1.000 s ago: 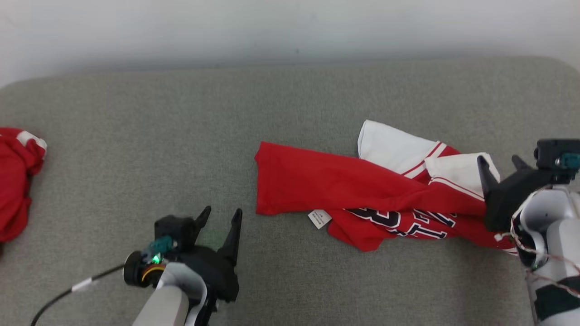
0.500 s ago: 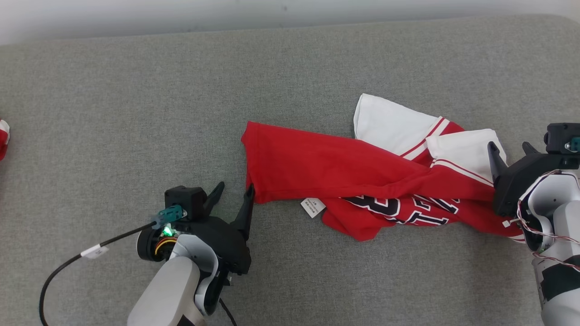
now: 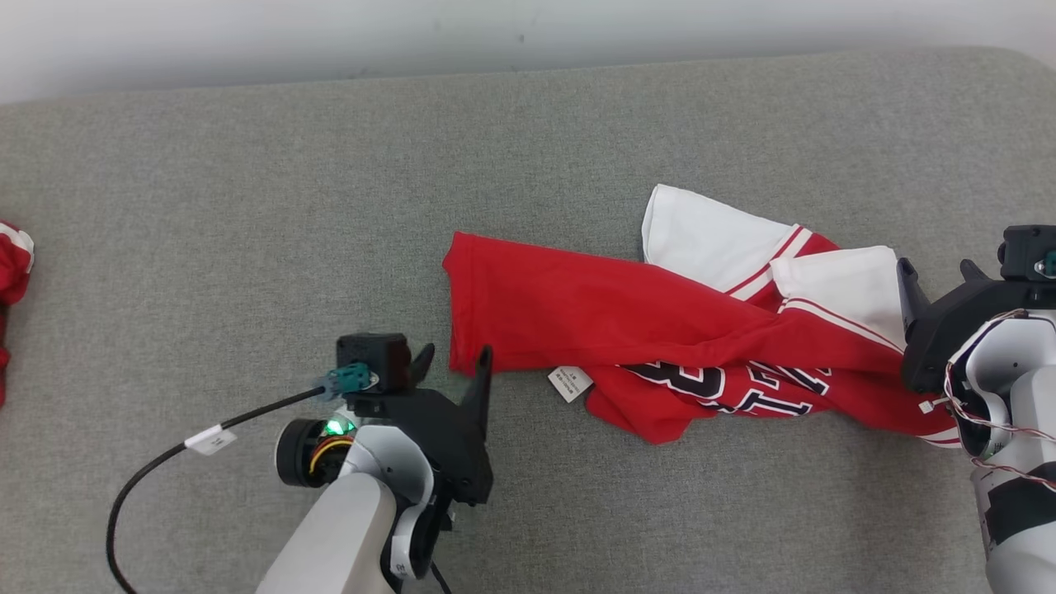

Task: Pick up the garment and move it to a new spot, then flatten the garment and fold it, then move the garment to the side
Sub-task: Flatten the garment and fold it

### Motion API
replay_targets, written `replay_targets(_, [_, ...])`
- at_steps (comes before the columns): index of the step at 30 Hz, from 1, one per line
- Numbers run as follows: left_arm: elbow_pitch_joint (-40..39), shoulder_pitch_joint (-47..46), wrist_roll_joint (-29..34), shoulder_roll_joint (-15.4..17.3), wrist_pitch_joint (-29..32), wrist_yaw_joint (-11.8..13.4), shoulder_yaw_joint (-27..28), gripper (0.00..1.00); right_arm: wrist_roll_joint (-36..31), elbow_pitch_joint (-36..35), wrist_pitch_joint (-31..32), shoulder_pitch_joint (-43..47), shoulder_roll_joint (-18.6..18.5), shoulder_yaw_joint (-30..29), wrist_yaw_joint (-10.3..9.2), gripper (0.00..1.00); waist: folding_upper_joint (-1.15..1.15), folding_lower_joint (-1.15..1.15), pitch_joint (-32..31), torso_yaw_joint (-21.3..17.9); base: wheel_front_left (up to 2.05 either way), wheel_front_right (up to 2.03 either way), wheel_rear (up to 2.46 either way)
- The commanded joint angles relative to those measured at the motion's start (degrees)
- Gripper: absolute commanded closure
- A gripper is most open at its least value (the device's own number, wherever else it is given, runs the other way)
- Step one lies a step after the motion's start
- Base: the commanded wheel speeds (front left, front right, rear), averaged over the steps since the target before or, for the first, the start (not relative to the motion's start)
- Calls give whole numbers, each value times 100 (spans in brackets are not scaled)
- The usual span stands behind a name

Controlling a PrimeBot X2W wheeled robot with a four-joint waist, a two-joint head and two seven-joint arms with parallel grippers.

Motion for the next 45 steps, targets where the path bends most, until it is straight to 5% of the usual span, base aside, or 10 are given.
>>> replay_targets(1, [-97, 57, -2, -3, 99, 42, -35, 0, -28, -18, -4, -24, 19, -2, -13, 0, -1, 0, 8, -2, 0, 0, 0])
replay_targets(13, [-402, -91, 287, 212, 864, 586, -237, 6, -191, 101, 257, -295, 99, 103, -13, 0, -1, 0, 366, -93, 0, 0, 0])
replay_targets(14, [-422, -97, 301, 221, 864, 617, -236, 60, -191, 140, 278, -333, 103, 96, -13, 0, -1, 0, 386, -87, 0, 0, 0])
replay_targets(15, [-446, -106, 316, 228, 841, 628, -235, 87, -202, 173, 301, -376, 96, 72, -13, 0, -1, 0, 409, -78, 0, 0, 0])
replay_targets(16, [-464, -109, 315, 232, 839, 635, -240, 100, -221, 216, 326, -401, 84, 57, -13, 0, -1, 0, 428, -67, 0, 0, 0])
replay_targets(30, [-599, 30, 324, 400, 885, 773, -239, 100, -712, 399, 444, -745, 243, -1071, -13, 0, -1, 0, 599, 37, 0, 0, 0])
replay_targets(42, [-757, 109, 263, 460, 945, 798, -285, 100, -576, 763, 1435, -884, 358, -728, 1, 0, -1, 0, 671, 47, 0, 0, 0])
replay_targets(43, [-760, 112, 261, 465, 958, 796, -294, 100, -516, 800, 1571, -899, 345, -663, 1, 6, -1, 0, 681, 51, 0, 0, 0])
replay_targets(44, [-763, 108, 255, 469, 963, 795, -298, 100, -444, 813, 1667, -917, 335, -617, 1, 31, -1, 0, 691, 56, 0, 0, 0])
replay_targets(45, [-766, 104, 253, 474, 964, 795, -303, 100, -394, 826, 1765, -922, 306, -574, 1, 71, -1, 0, 696, 61, 0, 0, 0])
